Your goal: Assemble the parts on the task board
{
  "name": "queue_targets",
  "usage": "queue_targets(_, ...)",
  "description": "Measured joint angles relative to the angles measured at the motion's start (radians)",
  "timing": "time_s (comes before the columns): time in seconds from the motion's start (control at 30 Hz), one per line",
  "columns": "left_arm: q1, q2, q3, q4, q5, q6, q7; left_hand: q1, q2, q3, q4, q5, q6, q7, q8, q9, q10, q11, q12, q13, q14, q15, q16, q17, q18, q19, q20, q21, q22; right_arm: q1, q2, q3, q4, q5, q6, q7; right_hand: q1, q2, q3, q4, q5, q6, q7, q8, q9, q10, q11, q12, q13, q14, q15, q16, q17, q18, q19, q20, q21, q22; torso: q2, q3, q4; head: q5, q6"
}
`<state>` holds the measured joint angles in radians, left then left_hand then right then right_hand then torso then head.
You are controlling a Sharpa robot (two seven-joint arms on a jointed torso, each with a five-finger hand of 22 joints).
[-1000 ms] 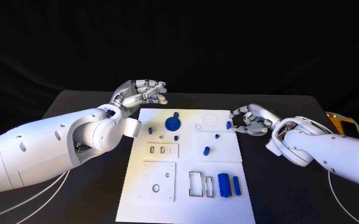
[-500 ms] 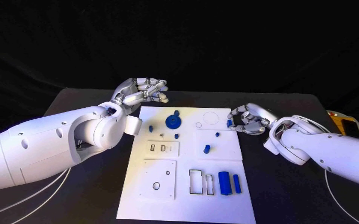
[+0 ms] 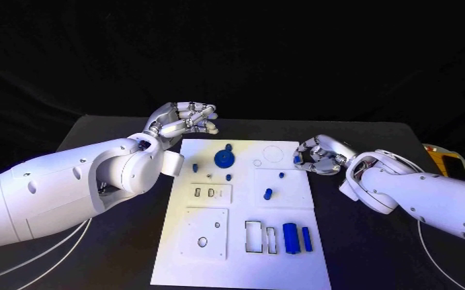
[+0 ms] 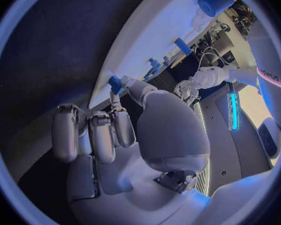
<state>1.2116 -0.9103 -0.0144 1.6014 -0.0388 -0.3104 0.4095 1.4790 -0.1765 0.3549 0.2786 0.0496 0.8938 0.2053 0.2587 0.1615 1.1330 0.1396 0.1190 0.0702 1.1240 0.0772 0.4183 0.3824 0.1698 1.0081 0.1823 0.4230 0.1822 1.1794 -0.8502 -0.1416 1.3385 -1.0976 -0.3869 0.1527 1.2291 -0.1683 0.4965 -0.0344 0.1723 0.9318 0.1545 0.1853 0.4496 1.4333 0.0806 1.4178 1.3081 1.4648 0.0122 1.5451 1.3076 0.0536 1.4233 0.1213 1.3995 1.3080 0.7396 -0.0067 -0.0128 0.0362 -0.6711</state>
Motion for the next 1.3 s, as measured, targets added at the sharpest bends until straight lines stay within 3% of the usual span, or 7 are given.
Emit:
queue_targets(0.17,0.000,0.000,0.000,0.000,0.000,0.001,-0.001,0.000,0.000,0.000,0.000,0.000,-0.004,0.004,0.000,0.000,0.000,0.000,0.000,0.000,0.000,0.000,0.006,0.003,0.000,0.000,0.000,0.004,0.001,-0.001,0.004,0.000,-0.005,-0.007,0.000,-0.003,0.004,0.012,0.003,0.003,-0.004,0.009,-0.001,0.006,0.001,0.004,-0.004,0.004,0.000,0.002,-0.002,0.000,0.000,0.000,-0.002,-0.002,0.000,0.000,0.000,-0.0003,0.0003,0.001,0.000)
queue_targets(0.47,0.000,-0.001,0.000,0.001,0.000,0.004,-0.003,0.000,0.000,0.000,0.000,0.000,-0.004,0.004,0.000,0.000,0.000,0.000,0.000,0.000,0.000,0.000,0.006,0.003,0.000,0.000,0.000,0.004,0.001,-0.001,0.008,0.000,-0.007,-0.015,-0.009,-0.005,0.012,0.046,0.038,0.001,-0.076,0.032,-0.014,0.026,0.005,0.010,-0.015,0.009,0.000,0.000,-0.014,0.000,0.000,0.000,0.007,-0.014,0.000,0.000,0.000,-0.0007,0.0003,0.000,-0.004)
queue_targets(0.67,0.000,-0.001,0.000,0.001,0.000,0.005,-0.004,0.000,0.000,0.000,0.000,0.000,-0.004,0.004,0.000,0.000,0.000,0.000,0.000,0.000,0.000,0.000,0.006,0.003,0.000,0.000,0.000,0.004,0.001,-0.002,0.003,0.000,0.014,-0.015,-0.036,-0.001,0.014,0.059,0.047,-0.003,-0.082,0.035,-0.017,0.037,0.007,0.013,-0.019,0.009,0.000,0.003,-0.018,0.000,0.000,0.000,0.011,-0.018,0.006,0.000,0.000,-0.0006,0.0003,0.000,-0.006)
queue_targets(0.8,0.000,-0.002,0.000,0.000,0.000,0.005,-0.004,0.000,0.000,0.003,-0.003,0.000,-0.004,0.004,0.000,0.000,0.000,0.000,0.000,0.000,0.000,0.000,0.006,0.006,0.000,0.000,0.000,0.004,0.003,0.002,-0.011,0.000,0.052,-0.013,-0.059,-0.001,0.016,0.066,0.057,-0.004,-0.086,0.037,-0.015,0.039,0.007,0.010,-0.023,0.009,0.000,0.000,-0.022,0.000,0.000,0.000,0.015,-0.022,0.010,0.000,-0.002,-0.0007,-0.0001,0.001,-0.008)
queue_targets(1.07,0.000,0.000,0.000,-0.008,0.000,0.005,-0.005,0.000,0.000,0.003,-0.003,0.000,-0.004,0.004,0.000,0.000,0.000,0.000,0.000,0.000,0.000,0.000,0.006,0.006,0.000,0.000,0.000,0.004,0.003,0.037,-0.026,0.003,0.153,-0.014,-0.100,-0.035,0.012,0.081,0.061,0.000,-0.081,0.037,-0.015,0.039,0.007,0.010,-0.023,0.009,0.000,0.000,-0.022,0.004,0.000,0.000,0.016,-0.023,0.015,0.000,-0.003,-0.0014,-0.0005,0.001,-0.007)
queue_targets(1.3,0.000,0.004,0.000,-0.018,0.000,0.005,-0.005,0.000,0.000,0.003,-0.003,0.000,-0.004,0.004,0.000,0.000,0.000,0.000,0.000,0.000,0.000,0.000,0.006,0.006,0.000,0.000,0.000,0.004,0.003,0.051,0.010,0.003,0.231,-0.030,-0.126,-0.104,0.008,0.084,0.061,0.000,-0.079,0.037,-0.015,0.039,0.006,0.010,-0.029,0.009,0.000,0.003,-0.025,0.004,0.000,0.000,0.020,-0.027,0.020,-0.001,-0.007,-0.0016,-0.0007,0.006,-0.012)
